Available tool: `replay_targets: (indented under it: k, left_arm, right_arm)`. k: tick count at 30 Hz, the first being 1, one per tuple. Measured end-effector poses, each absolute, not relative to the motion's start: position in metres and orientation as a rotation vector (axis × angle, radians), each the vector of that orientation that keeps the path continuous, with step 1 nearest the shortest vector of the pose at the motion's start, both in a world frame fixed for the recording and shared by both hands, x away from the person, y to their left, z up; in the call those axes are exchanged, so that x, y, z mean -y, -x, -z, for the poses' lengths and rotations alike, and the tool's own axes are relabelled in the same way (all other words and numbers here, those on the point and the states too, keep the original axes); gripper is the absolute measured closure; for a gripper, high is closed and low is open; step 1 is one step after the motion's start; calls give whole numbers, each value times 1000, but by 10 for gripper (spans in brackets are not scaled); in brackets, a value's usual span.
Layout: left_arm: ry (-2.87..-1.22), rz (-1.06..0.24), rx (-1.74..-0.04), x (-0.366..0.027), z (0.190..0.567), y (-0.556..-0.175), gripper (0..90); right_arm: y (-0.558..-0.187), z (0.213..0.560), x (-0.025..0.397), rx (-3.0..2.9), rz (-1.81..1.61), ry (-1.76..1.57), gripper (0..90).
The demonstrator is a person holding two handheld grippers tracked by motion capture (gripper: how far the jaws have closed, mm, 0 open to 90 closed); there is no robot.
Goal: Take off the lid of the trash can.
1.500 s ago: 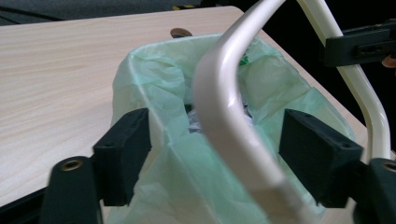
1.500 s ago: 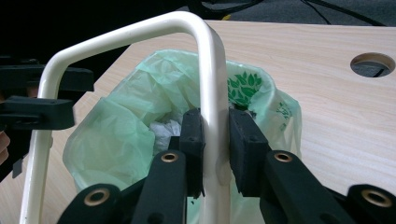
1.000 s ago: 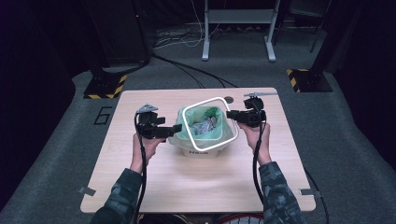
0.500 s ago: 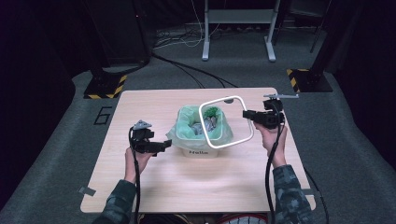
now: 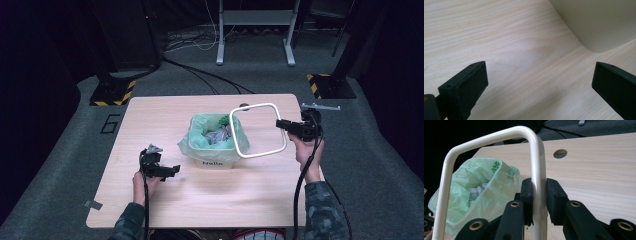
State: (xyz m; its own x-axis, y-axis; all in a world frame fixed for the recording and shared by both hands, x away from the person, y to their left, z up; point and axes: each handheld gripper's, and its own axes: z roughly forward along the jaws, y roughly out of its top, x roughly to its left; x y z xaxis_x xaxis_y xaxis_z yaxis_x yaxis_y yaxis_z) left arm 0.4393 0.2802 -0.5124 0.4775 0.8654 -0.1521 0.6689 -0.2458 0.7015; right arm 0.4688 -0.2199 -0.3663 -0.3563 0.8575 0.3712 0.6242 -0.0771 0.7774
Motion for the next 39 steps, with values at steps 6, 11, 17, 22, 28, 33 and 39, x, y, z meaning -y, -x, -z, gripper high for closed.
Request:
replay_targets:
  k: [6,11,17,22,28,33,39]
  left_arm:
    - [-2032,-368,-1269,-282,521,-439,0]
    - [-2022,-434,-1267,-281,526,-436,0]
    - [-2026,-516,-1289,-280,529,-435,11]
    - [-2038,-533,-1287,-278,530,-435,5]
    - [-2047,-534,-1283,-279,530,-435,6]
    - [-2047,-534,-1281,-279,530,-435,8]
    - [-2047,-535,-1282,-279,530,-435,8]
  right_arm:
    - [-466,373,233,-1924,-1395,-1645,765]
    - [-463,379,243,-1903,-1385,-1663,765]
    - [-461,388,255,-1878,-1371,-1700,765]
    - [-459,396,260,-1865,-1371,-1723,766]
    - [-459,402,264,-1855,-1364,-1742,766]
    - [-458,406,269,-1849,-1359,-1754,766]
    - [-459,411,272,-1839,-1349,-1776,766]
